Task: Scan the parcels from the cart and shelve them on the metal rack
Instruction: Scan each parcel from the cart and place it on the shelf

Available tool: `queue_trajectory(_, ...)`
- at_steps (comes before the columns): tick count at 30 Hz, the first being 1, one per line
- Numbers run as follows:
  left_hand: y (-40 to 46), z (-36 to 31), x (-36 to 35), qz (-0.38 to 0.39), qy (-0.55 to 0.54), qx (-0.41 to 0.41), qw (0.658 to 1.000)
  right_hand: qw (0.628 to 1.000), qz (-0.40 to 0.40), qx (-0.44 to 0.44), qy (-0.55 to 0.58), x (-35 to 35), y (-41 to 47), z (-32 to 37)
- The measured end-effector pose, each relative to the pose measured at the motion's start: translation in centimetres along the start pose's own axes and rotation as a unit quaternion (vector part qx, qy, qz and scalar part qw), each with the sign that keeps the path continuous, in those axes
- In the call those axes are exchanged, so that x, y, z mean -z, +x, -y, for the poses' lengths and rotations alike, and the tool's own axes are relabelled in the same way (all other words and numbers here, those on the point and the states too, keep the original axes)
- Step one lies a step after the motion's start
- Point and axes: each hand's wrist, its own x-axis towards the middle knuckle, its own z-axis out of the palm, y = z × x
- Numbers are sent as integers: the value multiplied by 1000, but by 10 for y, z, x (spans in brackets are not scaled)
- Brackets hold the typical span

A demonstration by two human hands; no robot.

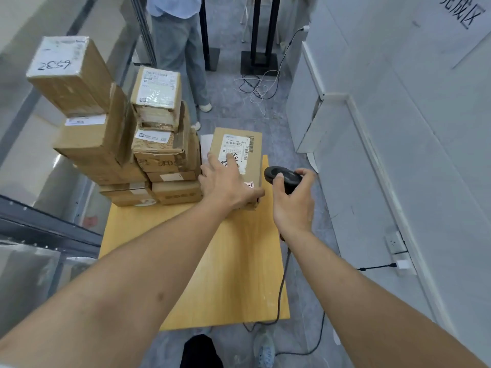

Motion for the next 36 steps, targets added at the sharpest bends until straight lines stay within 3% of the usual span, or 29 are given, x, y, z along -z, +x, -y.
queue_trajectory(15,-171,51,-20,-15,6,47,999,991,114,64,17,47,-98,-34)
queue_trajectory(36,-266,216,-107,41,-19,65,997,987,156,26,-37,-42,-250,-87)
